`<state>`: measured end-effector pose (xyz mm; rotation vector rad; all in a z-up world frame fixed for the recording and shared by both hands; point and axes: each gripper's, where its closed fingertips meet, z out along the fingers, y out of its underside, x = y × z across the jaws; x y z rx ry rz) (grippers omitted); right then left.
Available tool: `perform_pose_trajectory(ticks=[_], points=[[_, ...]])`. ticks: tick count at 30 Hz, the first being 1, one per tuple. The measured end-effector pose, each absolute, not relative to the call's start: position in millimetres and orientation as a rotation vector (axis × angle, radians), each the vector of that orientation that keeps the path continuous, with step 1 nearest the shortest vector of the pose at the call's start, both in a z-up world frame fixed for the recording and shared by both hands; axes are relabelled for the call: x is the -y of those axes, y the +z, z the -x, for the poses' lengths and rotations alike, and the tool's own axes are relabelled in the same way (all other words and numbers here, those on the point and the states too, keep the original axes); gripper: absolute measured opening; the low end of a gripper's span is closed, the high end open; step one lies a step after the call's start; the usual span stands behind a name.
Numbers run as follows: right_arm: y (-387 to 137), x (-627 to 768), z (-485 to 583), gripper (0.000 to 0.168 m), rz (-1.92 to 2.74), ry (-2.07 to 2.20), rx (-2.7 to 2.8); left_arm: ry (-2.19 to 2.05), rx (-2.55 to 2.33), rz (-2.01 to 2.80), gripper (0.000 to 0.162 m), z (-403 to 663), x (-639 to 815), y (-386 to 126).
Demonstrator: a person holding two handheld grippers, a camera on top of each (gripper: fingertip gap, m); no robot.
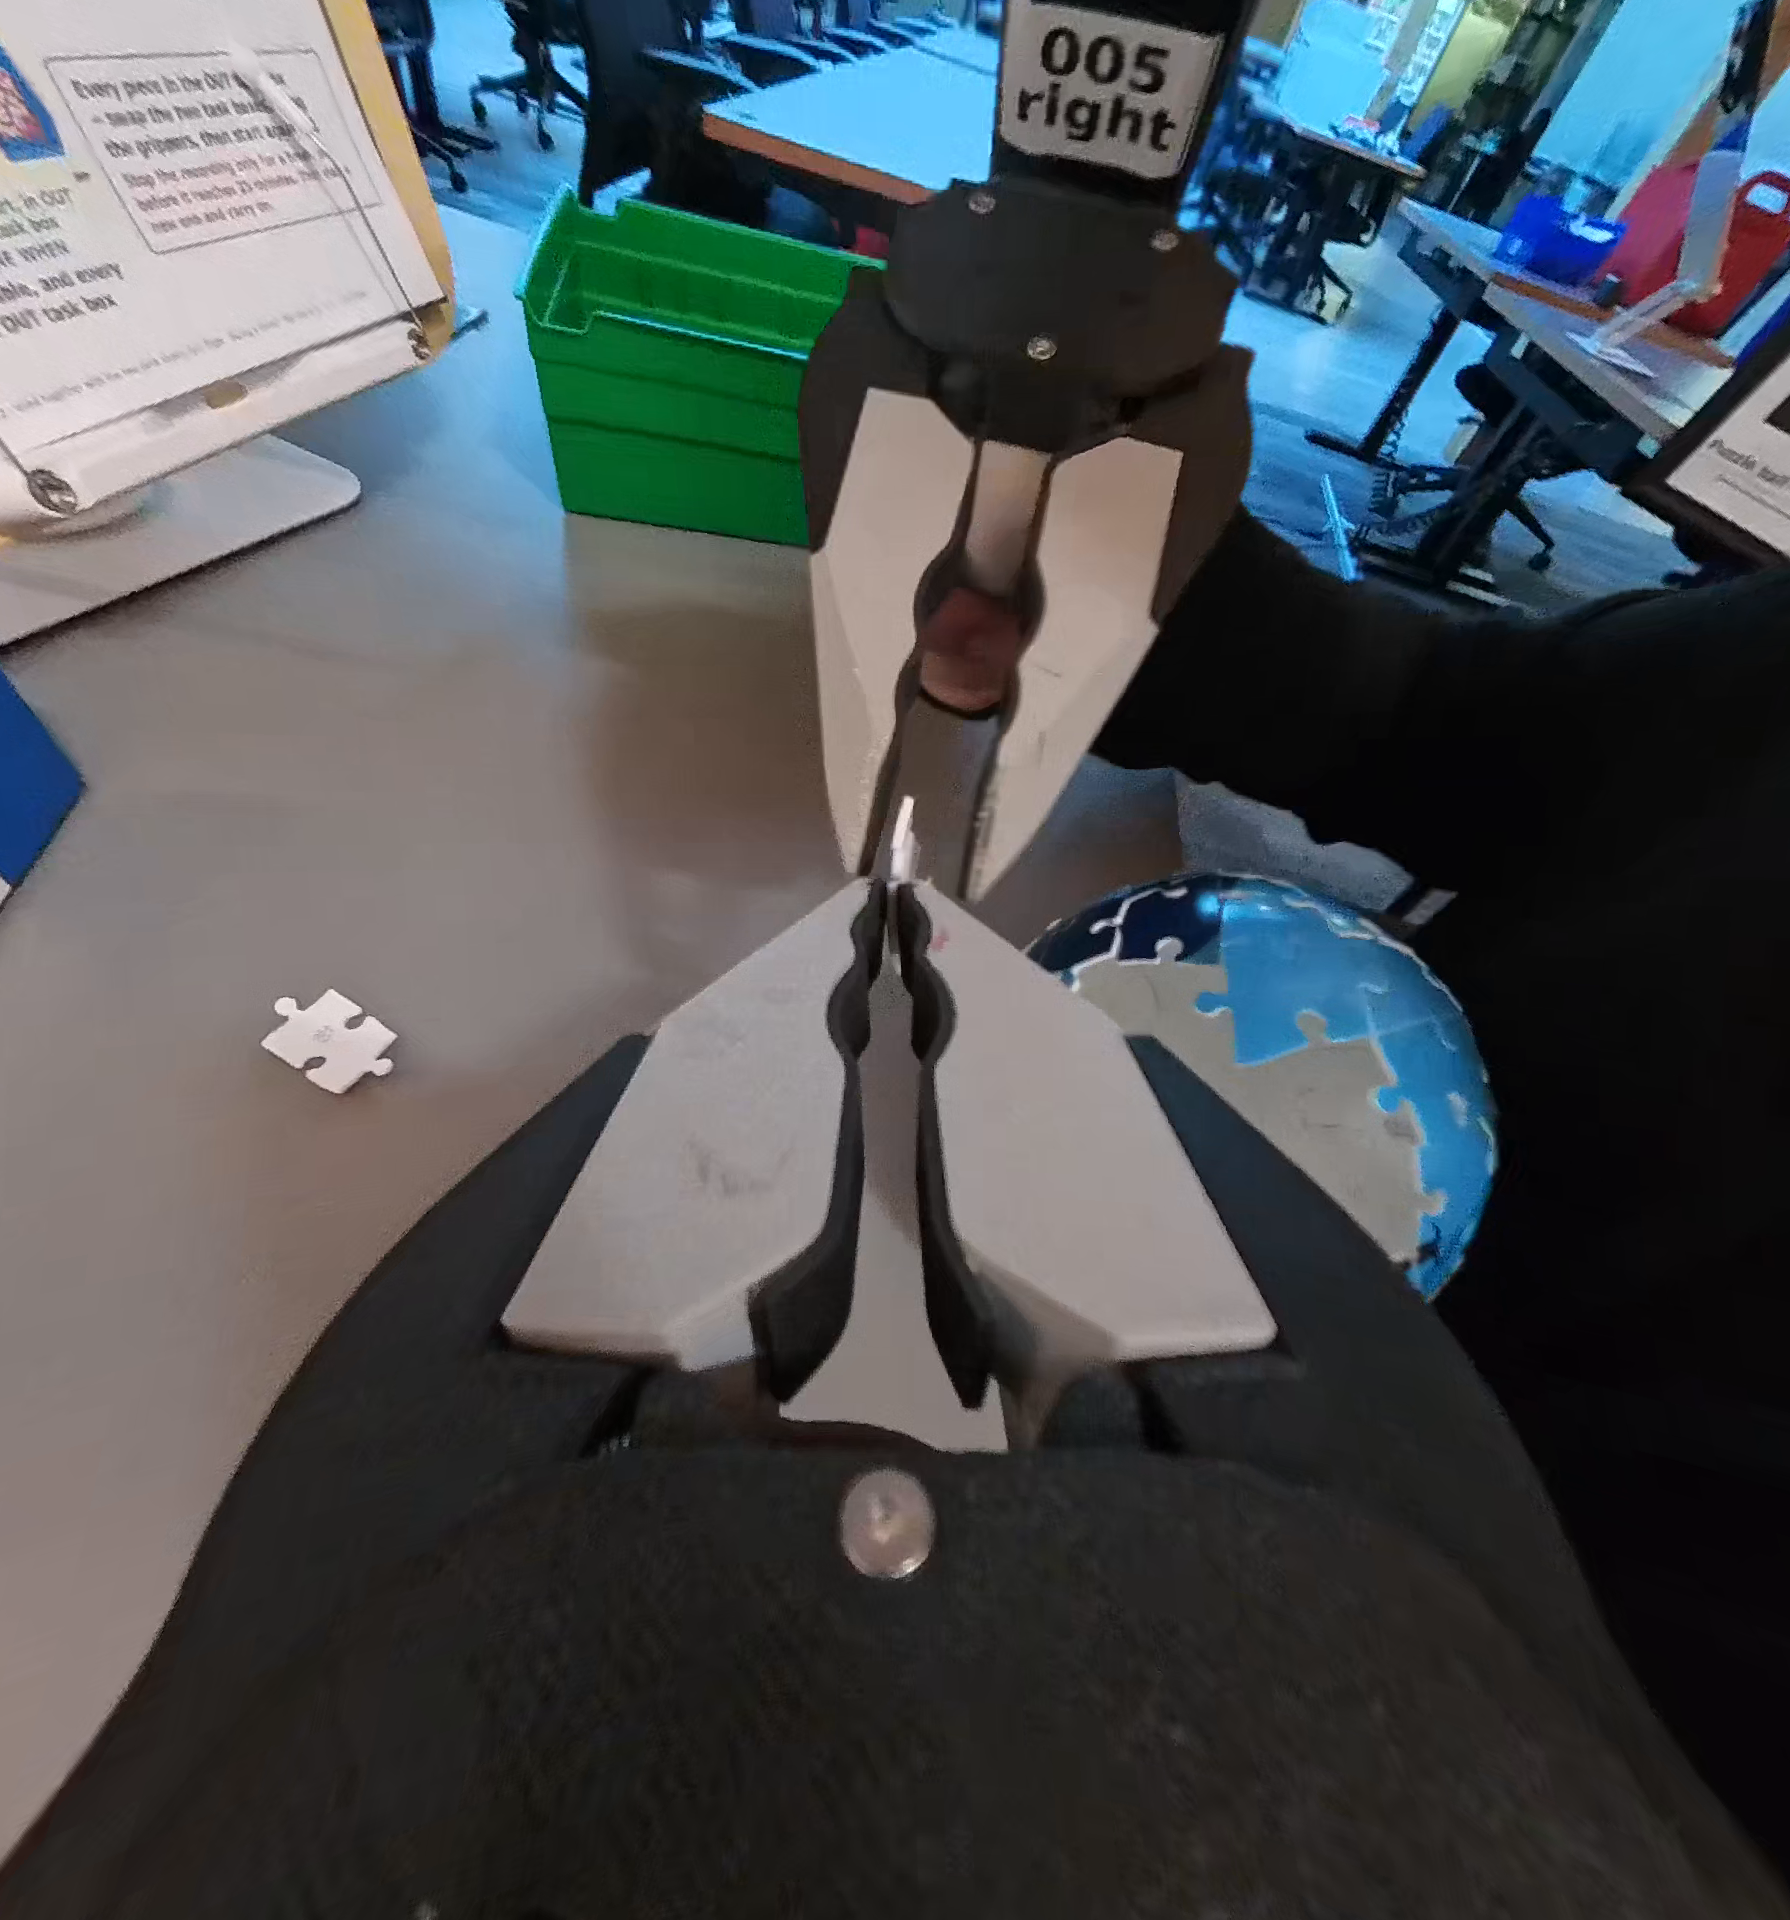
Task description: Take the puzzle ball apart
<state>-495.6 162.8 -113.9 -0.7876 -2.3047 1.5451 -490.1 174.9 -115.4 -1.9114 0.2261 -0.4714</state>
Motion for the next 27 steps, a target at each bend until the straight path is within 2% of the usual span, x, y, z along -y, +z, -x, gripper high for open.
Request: perform_pose_trajectory(ticks=[2,12,27], points=[[-109,-163,498,0.0,0.817,1.51,2.274,-0.469,-0.284,1.961,0.0,489,-173,-119],[-108,-169,490,0.0,0.988,1.523,2.181,-0.344,-0.357,1.976,0.0,489,-169,-110],[-117,-153,479,0.0,0.952,1.551,2.107,-0.291,-0.323,1.885,0.0,475,-156,-110]])
